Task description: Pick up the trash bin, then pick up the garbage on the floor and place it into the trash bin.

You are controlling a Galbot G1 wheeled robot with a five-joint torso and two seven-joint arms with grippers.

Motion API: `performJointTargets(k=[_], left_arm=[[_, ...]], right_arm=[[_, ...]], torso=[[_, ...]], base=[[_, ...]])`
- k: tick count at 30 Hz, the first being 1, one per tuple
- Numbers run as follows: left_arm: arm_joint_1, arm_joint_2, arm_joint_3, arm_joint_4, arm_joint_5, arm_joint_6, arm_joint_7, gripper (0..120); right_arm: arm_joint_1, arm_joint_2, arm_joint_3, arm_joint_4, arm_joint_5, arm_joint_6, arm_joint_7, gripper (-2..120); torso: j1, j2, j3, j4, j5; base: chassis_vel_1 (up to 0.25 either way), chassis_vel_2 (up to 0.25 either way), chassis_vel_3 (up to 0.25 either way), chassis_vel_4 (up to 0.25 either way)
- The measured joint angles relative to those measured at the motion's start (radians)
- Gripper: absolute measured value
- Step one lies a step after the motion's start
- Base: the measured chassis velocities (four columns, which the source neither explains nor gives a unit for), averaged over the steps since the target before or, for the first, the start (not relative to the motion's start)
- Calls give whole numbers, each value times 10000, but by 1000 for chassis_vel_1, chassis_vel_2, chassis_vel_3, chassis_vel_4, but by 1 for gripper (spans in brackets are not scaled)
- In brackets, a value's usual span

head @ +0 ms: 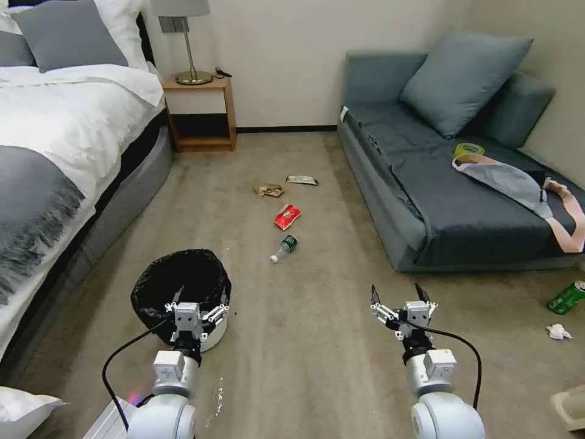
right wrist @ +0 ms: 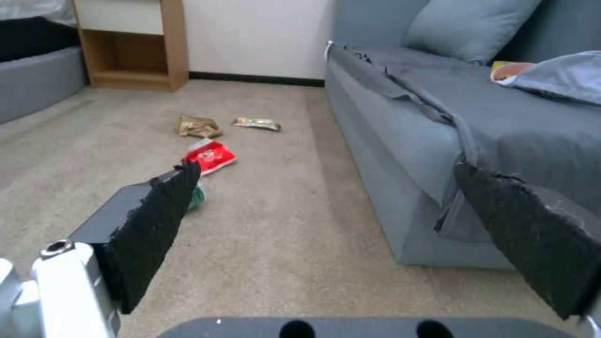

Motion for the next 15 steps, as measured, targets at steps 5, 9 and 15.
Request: performJointTargets(k=[5,9,15], left_arm=[[1,0,0,0,0,0,0,100],[15,-10,0,-22,0,30,0,100],[516,-540,-54,-1450,217,1608,0,100]], right_arm=[[0,0,0,0,0,0,0,100],[-1,0,-5,13,0,-16,3,100],[-85,284,-540,1601,-233,-1394,626,100]], torso=[[0,0,0,0,0],[0,-1,0,0,0],[0,0,0,2,0]], base=[[0,0,0,0],[0,0,0,0],[0,0,0,0]])
